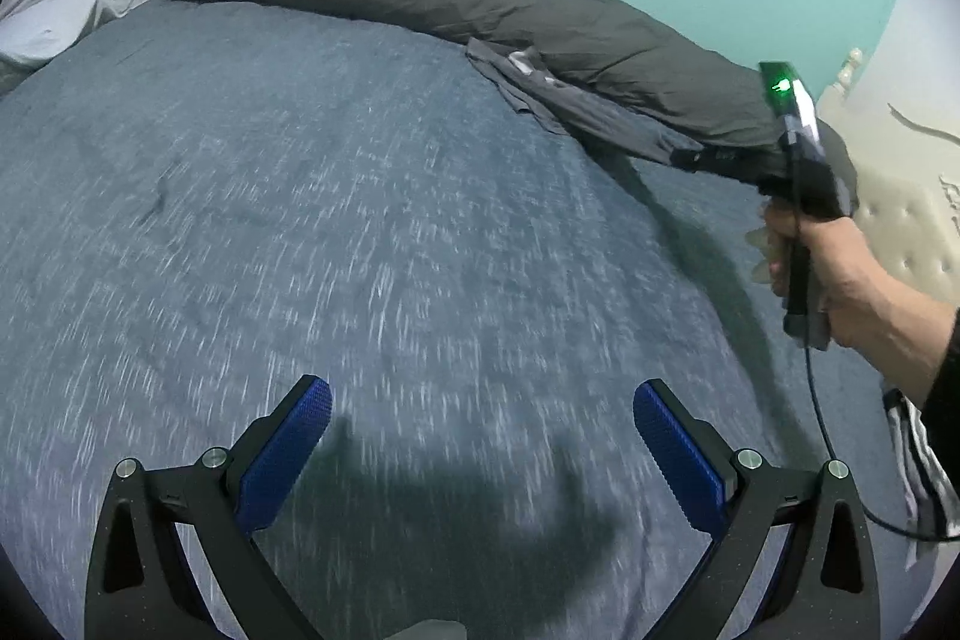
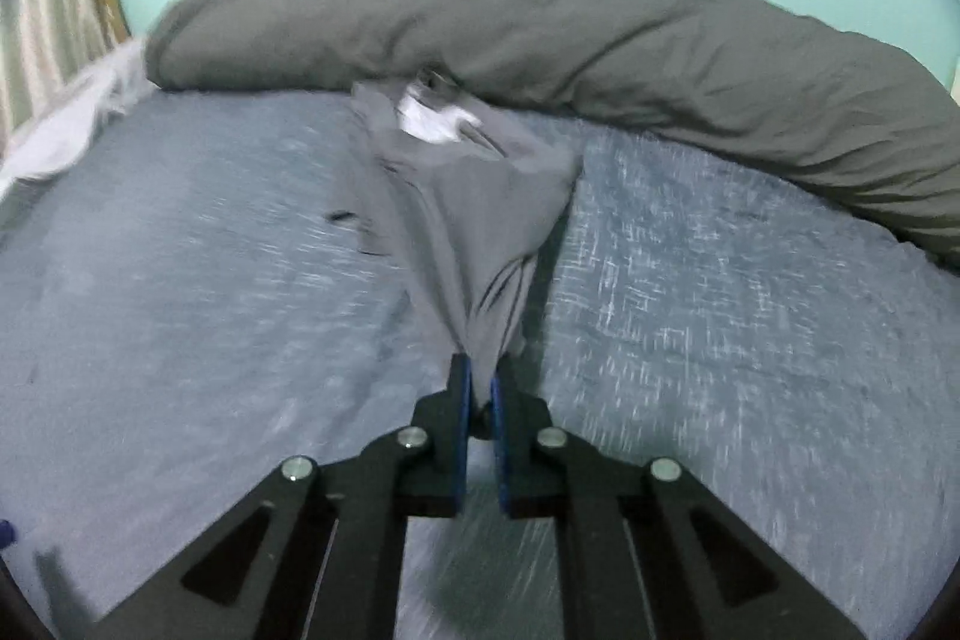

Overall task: Fold clothes
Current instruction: 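Reach the right tool to the grey T-shirt and close on it, then drag the grey T-shirt toward the bed edge with the right tool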

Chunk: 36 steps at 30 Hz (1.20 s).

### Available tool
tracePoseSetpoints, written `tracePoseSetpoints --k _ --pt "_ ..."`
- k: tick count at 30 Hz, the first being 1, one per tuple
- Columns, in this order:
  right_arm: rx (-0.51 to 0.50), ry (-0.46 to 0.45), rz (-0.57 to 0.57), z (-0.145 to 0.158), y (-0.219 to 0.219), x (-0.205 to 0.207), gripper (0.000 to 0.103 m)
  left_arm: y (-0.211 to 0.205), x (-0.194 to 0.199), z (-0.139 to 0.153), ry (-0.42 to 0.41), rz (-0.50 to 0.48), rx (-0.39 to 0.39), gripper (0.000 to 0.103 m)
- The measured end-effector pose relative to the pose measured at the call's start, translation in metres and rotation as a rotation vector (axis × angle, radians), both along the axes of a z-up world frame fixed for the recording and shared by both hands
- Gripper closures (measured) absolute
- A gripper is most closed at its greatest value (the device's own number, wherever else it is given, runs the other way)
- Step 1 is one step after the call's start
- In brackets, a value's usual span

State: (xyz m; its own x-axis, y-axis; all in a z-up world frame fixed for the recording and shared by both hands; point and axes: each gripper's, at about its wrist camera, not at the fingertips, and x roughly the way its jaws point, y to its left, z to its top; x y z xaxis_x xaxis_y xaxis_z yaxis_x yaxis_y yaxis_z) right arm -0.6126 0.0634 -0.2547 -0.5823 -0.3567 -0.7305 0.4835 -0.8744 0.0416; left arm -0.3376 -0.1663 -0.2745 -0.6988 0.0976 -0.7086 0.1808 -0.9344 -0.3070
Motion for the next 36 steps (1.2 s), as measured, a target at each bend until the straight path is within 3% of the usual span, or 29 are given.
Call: tracePoseSetpoints --k 7,12,18,24,29,34,36 --pt "-0.152 0.027 0.064 0.058 0.029 0.120 0.097 0.017 0.064 0.020 0.048 -0.010 -0.005 0.000" --pt "-0.225 0.016 0.090 0.083 0.063 0.233 0.097 0.026 0.116 0.041 0.083 -0.014 0.022 0.000" --pt "-0.249 -0.064 0.115 0.084 0.093 0.355 0.097 0.039 0.181 0.062 0.096 -0.010 0.047 0.000" --pt "-0.321 -0.146 0.098 0.076 0.128 0.441 0.097 0.050 0.226 0.072 0.094 -0.025 0.048 0.000" --pt "-0.358 -0.216 0.076 0.057 0.148 0.478 0.097 0.060 0.240 0.077 0.110 -0.039 0.064 0.000" --pt "-0.375 -0.353 -0.014 0.016 0.167 0.471 0.093 0.071 0.235 0.071 0.112 -0.062 0.034 0.000" --pt "-0.400 -0.335 -0.068 0.013 0.177 0.464 0.070 0.073 0.229 0.063 0.113 -0.064 0.009 0.000"
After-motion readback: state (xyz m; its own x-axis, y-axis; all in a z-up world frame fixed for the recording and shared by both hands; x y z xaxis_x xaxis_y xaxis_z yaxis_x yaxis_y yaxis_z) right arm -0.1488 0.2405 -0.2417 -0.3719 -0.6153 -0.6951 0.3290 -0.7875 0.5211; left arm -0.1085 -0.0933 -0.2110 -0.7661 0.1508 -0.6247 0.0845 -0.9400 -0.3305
